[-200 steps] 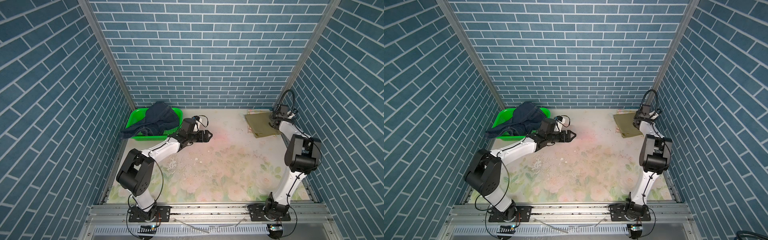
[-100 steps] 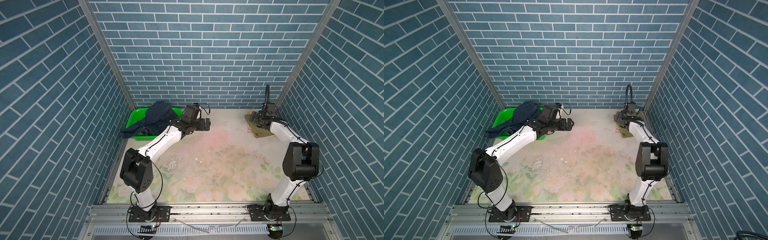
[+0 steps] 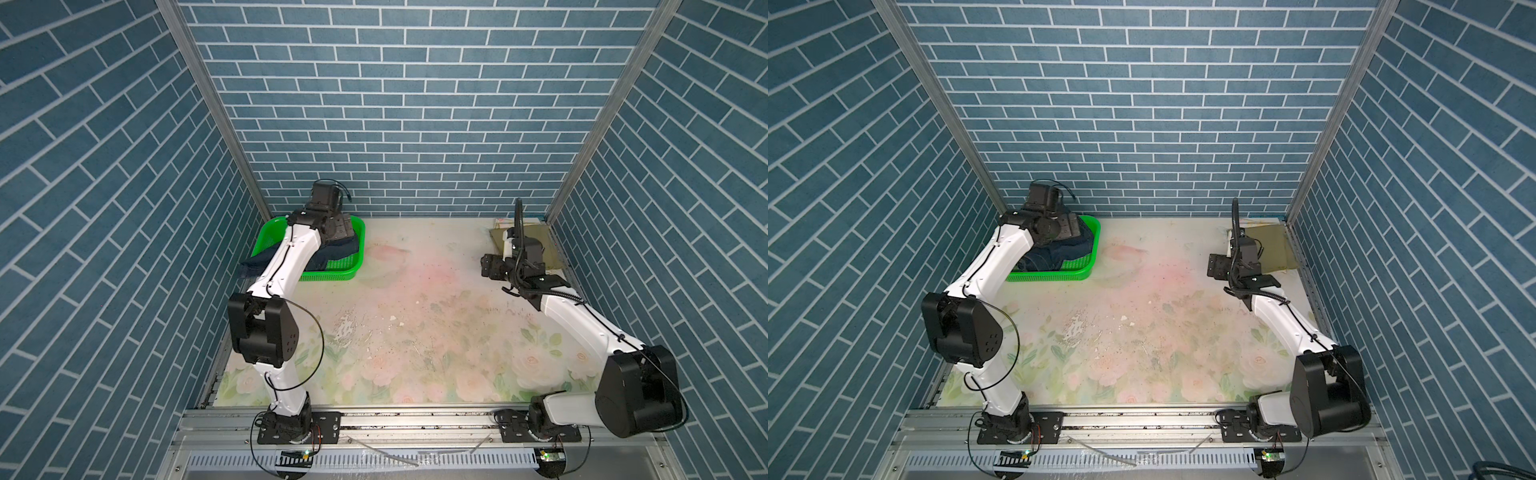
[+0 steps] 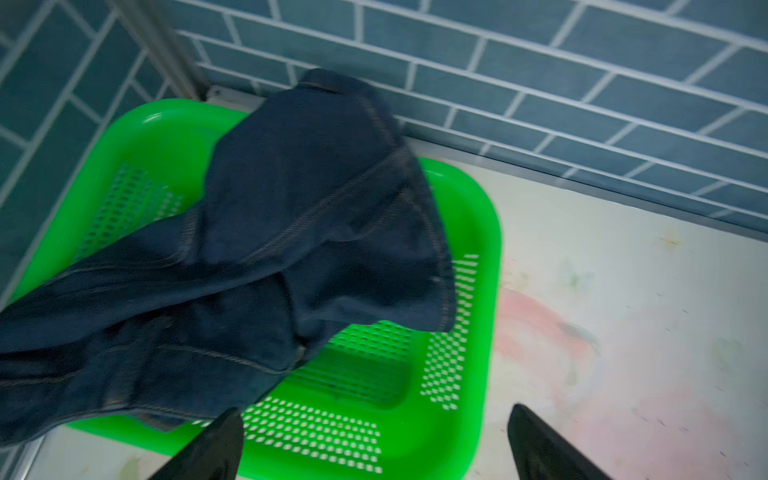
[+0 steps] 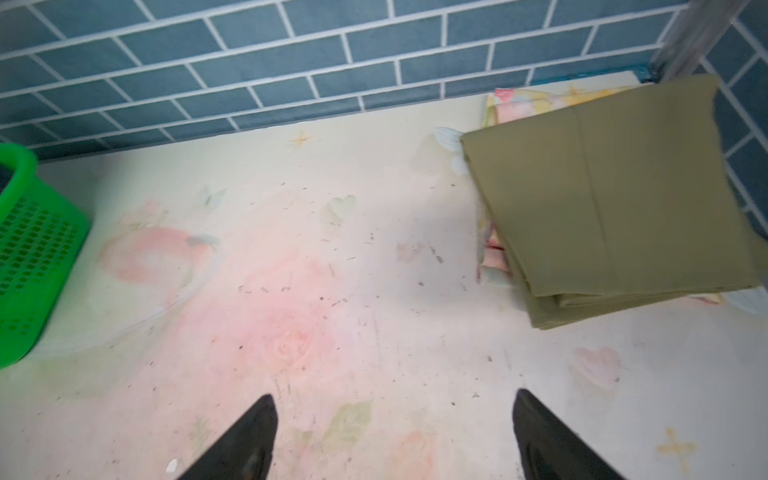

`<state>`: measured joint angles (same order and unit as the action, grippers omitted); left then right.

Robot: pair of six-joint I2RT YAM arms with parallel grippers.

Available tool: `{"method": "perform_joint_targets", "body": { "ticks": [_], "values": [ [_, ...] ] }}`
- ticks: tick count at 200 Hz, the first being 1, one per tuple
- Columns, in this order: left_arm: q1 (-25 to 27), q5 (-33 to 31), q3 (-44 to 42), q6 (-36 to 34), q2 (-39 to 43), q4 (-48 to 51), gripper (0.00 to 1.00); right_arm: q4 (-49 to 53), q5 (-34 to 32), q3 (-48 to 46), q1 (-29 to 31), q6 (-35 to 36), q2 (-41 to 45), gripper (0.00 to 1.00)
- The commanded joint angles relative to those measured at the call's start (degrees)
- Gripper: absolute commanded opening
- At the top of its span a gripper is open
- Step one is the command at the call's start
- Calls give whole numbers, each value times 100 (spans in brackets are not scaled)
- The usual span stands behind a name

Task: Fold and stack the skirts
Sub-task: 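Release the khaki skirt with the right gripper while the left reaches the basket, then grasp the denim skirt in the green basket with the left gripper and lift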

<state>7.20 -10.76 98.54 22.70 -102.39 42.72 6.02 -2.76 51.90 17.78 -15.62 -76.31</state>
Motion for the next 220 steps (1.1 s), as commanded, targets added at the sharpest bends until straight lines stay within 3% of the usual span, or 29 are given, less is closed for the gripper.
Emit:
{"method": "perform_joint_targets", "body": {
  "ticks": [1, 42, 61, 103, 140, 159, 185, 197, 220],
  "values": [
    [-468, -224, -506, 185, 336, 154, 100, -447, 103, -426, 324, 222, 232, 86],
    [-1088, -204, -879, 294, 274, -162, 100, -740, 242, -938, 976, 518, 377, 85],
    [-1284, 139, -918, 399, 133, -305, 100, -875, 174, -1115, 1191, 640, 474, 85],
    [-1441, 367, -740, 611, -444, -372, 99, -909, 65, -1105, 1694, 906, 544, 85],
    [-1472, 214, -525, 724, -886, -444, 100, -1015, -15, -1266, 1760, 835, 781, 85],
    [-1502, 241, -412, 783, -1105, -442, 94, -1017, -158, -1334, 1755, 839, 902, 85],
    [-1622, 395, -376, 882, -1222, -565, 69, -1004, -325, -1406, 1756, 832, 1100, 85],
    [-1681, 479, -396, 870, -1186, -650, 43, -1028, -326, -1440, 1757, 818, 1173, 85],
    [-1705, 472, -423, 763, -933, -721, 12, -1051, -412, -1488, 1757, 814, 1226, 85]
  ]
}}
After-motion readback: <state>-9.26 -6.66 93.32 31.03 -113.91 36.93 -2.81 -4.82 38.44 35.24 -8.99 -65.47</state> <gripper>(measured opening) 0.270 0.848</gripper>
